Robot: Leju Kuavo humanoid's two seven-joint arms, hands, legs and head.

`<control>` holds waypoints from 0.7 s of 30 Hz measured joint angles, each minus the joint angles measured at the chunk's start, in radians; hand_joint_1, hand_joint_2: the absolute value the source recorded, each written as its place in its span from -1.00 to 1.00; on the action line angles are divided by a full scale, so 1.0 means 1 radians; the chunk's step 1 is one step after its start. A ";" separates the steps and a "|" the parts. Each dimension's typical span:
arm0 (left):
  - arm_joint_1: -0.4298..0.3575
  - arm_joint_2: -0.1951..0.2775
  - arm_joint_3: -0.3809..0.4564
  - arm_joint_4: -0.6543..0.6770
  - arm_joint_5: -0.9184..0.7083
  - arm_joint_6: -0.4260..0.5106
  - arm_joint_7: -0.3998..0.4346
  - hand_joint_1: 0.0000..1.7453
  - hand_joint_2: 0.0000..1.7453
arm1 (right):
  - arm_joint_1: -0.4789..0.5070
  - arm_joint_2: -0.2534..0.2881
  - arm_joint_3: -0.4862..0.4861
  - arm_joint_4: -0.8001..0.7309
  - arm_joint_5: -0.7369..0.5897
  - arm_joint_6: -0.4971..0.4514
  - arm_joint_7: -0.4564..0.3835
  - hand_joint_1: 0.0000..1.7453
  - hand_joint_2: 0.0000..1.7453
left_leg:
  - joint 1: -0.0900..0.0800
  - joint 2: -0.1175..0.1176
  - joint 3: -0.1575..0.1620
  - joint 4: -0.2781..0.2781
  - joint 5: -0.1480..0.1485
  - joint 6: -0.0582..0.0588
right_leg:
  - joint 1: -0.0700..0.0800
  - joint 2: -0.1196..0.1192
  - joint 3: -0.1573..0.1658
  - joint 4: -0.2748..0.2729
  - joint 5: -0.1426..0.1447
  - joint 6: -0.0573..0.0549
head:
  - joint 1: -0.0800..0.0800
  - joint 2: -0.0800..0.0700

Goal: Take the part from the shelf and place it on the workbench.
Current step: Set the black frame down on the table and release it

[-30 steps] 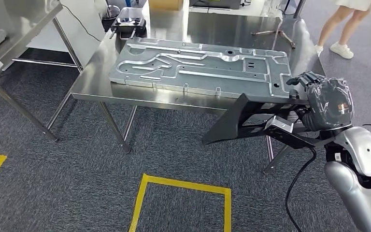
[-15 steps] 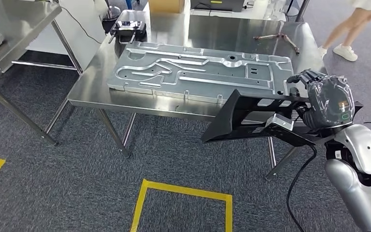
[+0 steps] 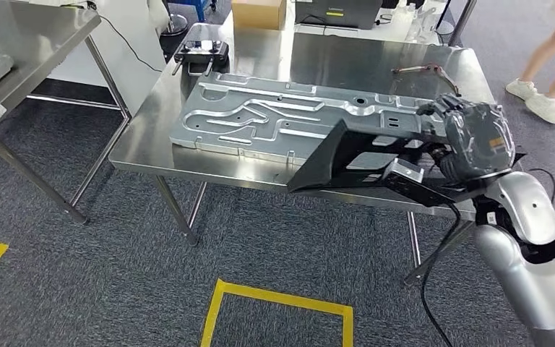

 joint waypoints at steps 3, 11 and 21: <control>-0.004 0.015 0.010 0.000 0.005 -0.010 0.005 -1.00 1.00 | -0.043 0.041 0.051 0.025 0.021 0.004 0.023 1.00 1.00 | -0.002 0.002 0.009 0.010 -0.011 -0.014 | 0.006 0.002 0.004 -0.013 -0.011 -0.012 | 0.000 0.000; 0.001 0.038 0.033 0.000 -0.014 -0.012 0.015 -1.00 1.00 | -0.113 0.068 0.148 0.063 -0.037 -0.027 0.060 1.00 1.00 | 0.013 0.010 -0.189 0.288 -0.100 -0.062 | 0.008 -0.007 0.077 -0.022 -0.067 -0.047 | -0.001 0.000; 0.016 0.014 0.034 0.000 -0.033 0.008 0.002 -1.00 1.00 | 0.022 -0.051 -0.005 0.030 -0.100 -0.045 0.003 1.00 1.00 | 0.008 0.011 -0.091 0.023 0.063 -0.005 | 0.006 -0.002 0.122 0.036 -0.120 0.004 | 0.000 0.000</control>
